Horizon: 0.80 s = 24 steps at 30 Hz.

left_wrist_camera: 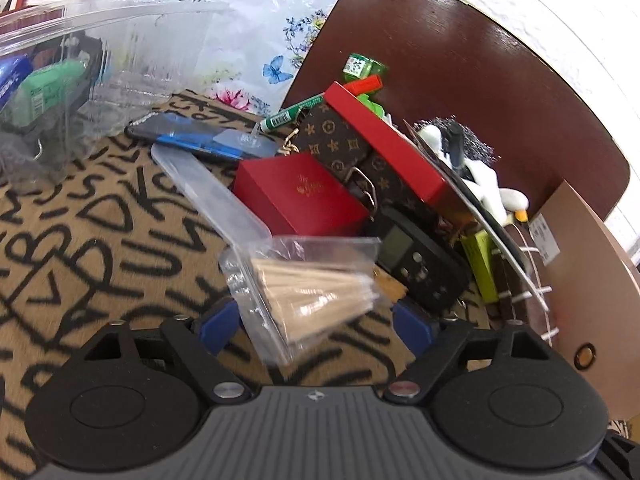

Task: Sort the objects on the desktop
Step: 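Grasp the toothpick bag with the left tool while the right grasps the wooden clothespin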

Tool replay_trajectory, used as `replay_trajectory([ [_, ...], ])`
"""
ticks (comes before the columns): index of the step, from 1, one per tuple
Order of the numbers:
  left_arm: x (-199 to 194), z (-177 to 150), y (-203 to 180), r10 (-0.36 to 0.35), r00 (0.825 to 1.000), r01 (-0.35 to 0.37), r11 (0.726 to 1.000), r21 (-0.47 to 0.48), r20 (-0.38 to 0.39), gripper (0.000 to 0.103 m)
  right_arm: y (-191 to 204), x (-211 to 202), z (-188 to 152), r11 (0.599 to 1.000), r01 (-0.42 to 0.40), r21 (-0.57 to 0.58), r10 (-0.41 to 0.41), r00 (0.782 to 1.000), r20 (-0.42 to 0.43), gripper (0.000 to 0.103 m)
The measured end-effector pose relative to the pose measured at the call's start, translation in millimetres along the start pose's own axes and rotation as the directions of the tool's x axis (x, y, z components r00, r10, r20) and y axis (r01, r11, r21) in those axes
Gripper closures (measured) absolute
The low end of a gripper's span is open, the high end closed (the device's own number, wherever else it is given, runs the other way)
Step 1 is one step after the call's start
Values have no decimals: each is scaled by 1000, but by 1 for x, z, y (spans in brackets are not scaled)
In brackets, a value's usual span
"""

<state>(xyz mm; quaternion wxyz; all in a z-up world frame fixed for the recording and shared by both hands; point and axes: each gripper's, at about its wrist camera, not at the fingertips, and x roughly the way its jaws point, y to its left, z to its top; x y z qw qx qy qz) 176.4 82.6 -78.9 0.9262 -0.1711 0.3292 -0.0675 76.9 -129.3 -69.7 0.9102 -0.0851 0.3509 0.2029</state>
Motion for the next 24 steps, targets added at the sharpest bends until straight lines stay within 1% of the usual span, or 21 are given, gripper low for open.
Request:
replay_trajectory([
  [2, 4, 2, 0, 11, 1000, -11, 1000, 7, 9, 26, -3, 9, 7, 1000, 8, 9, -8, 1000, 6, 29],
  [6, 10, 3, 2, 35, 999, -36, 999, 28, 34, 42, -9, 26, 19, 1000, 24, 19, -24, 999, 22, 31],
  [8, 11, 3, 3, 41, 998, -43, 998, 38, 43, 46, -11, 35, 25, 999, 30, 25, -30, 999, 24, 32],
  [10, 11, 2, 5, 43, 998, -45, 998, 41, 49, 55, -12, 40, 30, 999, 31, 26, -32, 999, 30, 33],
  [13, 8, 3, 10, 32, 998, -33, 999, 18, 49, 68, -8, 46, 36, 1000, 12, 4, -12, 999, 46, 40],
  [14, 7, 3, 11, 25, 999, -26, 1000, 9, 48, 71, -6, 48, 38, 1000, 1, -5, -1, 999, 49, 41],
  [15, 5, 4, 13, 19, 999, -19, 1000, 3, 49, 76, -4, 50, 40, 1000, -7, -15, 8, 999, 50, 43],
  [16, 1, 3, 14, 11, 999, -11, 1000, 0, 52, 81, -1, 52, 42, 1000, -12, -29, 13, 999, 52, 47],
  [18, -7, 2, 17, 3, 998, -3, 1000, 0, 69, 85, 4, 55, 46, 998, -14, -57, 17, 998, 65, 52],
  [19, -10, 1, 18, 2, 997, -2, 1000, -2, 74, 86, 5, 57, 48, 997, -20, -70, 26, 997, 73, 57],
  [24, -24, -4, 29, -48, 997, 50, 998, -37, 61, 88, 12, 70, 62, 995, -12, -99, 22, 995, 94, 59],
])
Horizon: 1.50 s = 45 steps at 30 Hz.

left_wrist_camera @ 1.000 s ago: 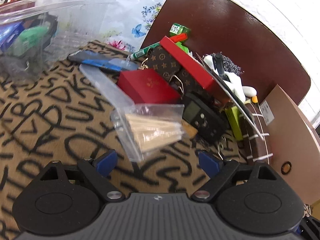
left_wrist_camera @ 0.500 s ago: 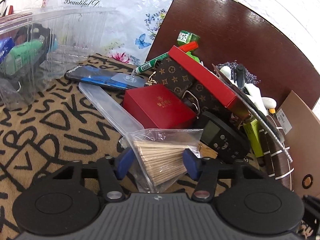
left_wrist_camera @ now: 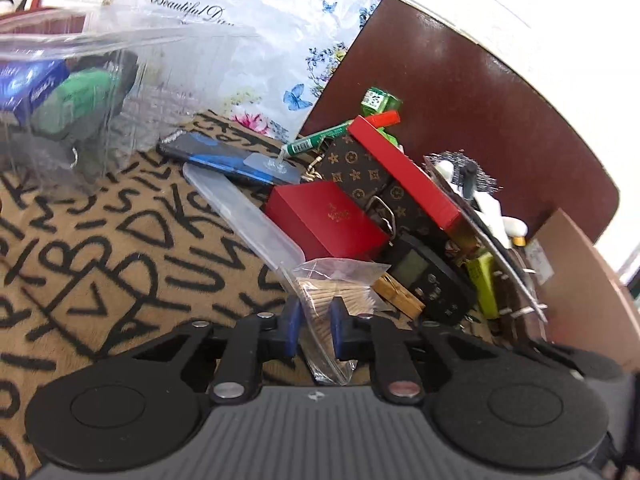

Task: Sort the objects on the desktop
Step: 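Grasp the toothpick bag with the left tool while the right grasps the wooden clothespin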

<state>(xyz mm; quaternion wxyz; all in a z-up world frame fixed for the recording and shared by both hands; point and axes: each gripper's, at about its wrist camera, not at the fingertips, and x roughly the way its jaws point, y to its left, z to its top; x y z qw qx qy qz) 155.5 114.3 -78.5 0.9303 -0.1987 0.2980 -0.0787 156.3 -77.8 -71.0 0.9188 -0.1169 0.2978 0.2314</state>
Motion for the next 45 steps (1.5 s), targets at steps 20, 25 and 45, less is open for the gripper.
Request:
replay_trajectory([
  [20, -8, -13, 4, -54, 996, 55, 998, 13, -71, 89, -8, 20, 6, 998, 49, 43, -49, 999, 3, 94],
  [25, -12, -20, -3, -39, 995, 42, 999, 30, -88, 90, -5, 5, -1, 997, 58, 46, -57, 998, -19, 94],
  [45, -43, -51, -38, 24, 995, -14, 994, 104, -93, 78, -4, -94, -54, 995, 31, 98, -24, 997, -71, 94],
])
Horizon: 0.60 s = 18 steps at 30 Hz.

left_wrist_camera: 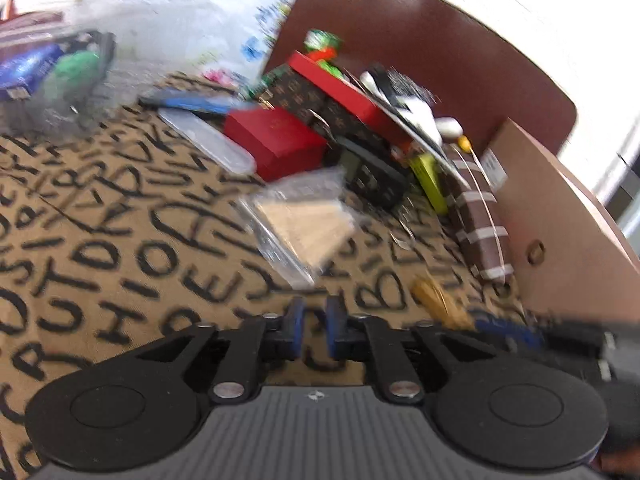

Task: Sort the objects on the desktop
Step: 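Grasp the toothpick bag with the left tool while the right grasps the wooden clothespin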

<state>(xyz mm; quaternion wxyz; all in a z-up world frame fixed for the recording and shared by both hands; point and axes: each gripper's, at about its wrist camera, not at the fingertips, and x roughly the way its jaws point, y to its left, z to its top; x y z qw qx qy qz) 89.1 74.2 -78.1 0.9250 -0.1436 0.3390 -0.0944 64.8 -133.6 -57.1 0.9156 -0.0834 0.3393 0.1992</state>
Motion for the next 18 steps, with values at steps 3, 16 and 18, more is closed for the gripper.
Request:
replay_trajectory([
  [3, 5, 16, 2, 35, 996, -36, 999, 7, 80, 47, 0, -4, -7, 1000, -30, 5, 30, 999, -12, 92],
  [16, 69, 40, -11, 37, 999, -26, 940, 339, -27, 40, 0, 15, 1, 1000, -11, 3, 11, 1000, -12, 63],
  [18, 63, 37, -11, 22, 999, -8, 940, 341, -38, 57, 1, 18, 0, 1000, -14, 0, 14, 1000, -21, 63],
])
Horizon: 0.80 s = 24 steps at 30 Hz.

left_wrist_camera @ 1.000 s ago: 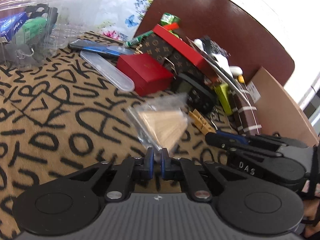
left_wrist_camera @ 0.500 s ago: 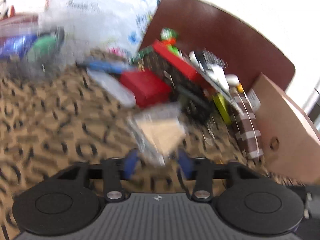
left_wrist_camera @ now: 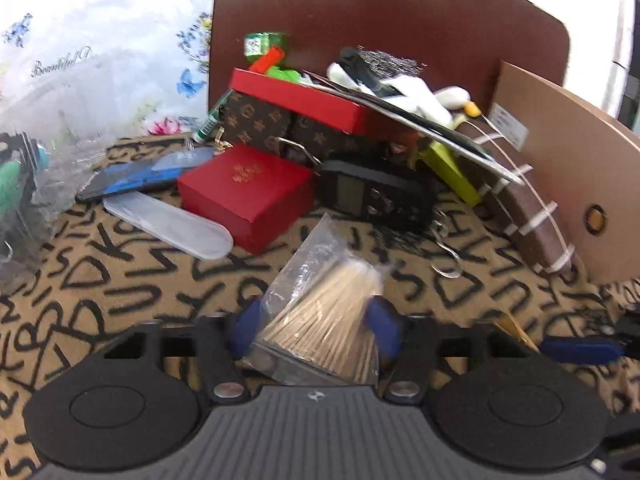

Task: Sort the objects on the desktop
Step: 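Grasp the toothpick bag with the left tool while the right grasps the wooden clothespin, then carry the toothpick bag and clothespin over the cardboard box and lower them inside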

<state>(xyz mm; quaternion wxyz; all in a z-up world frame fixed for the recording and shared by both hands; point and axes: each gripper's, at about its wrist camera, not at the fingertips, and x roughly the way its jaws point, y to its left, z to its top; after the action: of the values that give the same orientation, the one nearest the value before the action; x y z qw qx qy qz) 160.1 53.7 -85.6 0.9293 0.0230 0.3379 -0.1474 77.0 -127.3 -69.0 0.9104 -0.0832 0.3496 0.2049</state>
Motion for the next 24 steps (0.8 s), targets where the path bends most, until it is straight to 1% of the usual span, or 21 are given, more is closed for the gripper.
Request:
replay_trajectory([
  [1, -2, 1, -1, -4, 1000, 4, 1000, 0, -20, 64, 0, 1, -1, 1000, -1, -4, 1, 1000, 2, 63],
  [3, -5, 4, -5, -2, 999, 3, 1000, 5, -41, 66, 2, 1, -2, 1000, 4, -15, -4, 1000, 5, 63],
  [5, -3, 2, -7, 12, 999, -12, 1000, -2, -41, 63, 2, 2, 0, 1000, 5, -7, -5, 1000, 2, 63],
  [6, -1, 1, -7, 25, 999, -26, 999, -21, -29, 58, 2, 3, 1, 1000, 5, -2, -5, 1000, 0, 63],
  [8, 0, -3, -9, 37, 999, -38, 997, -63, -17, 57, 2, 4, 0, 1000, 7, 4, -8, 1000, 4, 64],
  [9, -1, -2, -12, 39, 999, -40, 998, -55, -20, 63, 2, 3, -1, 1000, 11, 6, -11, 1000, 5, 66],
  [10, -4, -2, -15, 30, 999, -32, 998, -49, -32, 70, 2, 1, -2, 1000, 14, 5, -14, 1000, 3, 74],
  [11, -6, 0, -16, 12, 999, -15, 998, -55, -45, 75, 3, -2, -3, 1000, 10, 4, -10, 1000, 2, 83],
  [12, -9, 0, -17, -14, 998, 10, 998, -69, -57, 82, 2, -5, -5, 1000, 0, 3, 0, 1000, 1, 89],
  [13, -12, -1, -18, -36, 997, 30, 996, -88, -67, 82, 2, -7, -7, 1000, -7, 4, 7, 1000, 2, 94],
  [15, -17, -5, -23, -65, 995, 55, 991, -122, -74, 83, -1, -15, -13, 999, -12, 36, 12, 1000, 14, 94],
  [19, -30, -15, -35, -159, 984, 140, 971, -191, -85, 84, -10, -38, -27, 995, -30, 97, 26, 999, 46, 94],
  [24, -57, -12, -62, -264, 964, 253, 949, -190, -37, 84, -25, -87, -42, 988, -21, 152, 0, 991, 136, 94],
])
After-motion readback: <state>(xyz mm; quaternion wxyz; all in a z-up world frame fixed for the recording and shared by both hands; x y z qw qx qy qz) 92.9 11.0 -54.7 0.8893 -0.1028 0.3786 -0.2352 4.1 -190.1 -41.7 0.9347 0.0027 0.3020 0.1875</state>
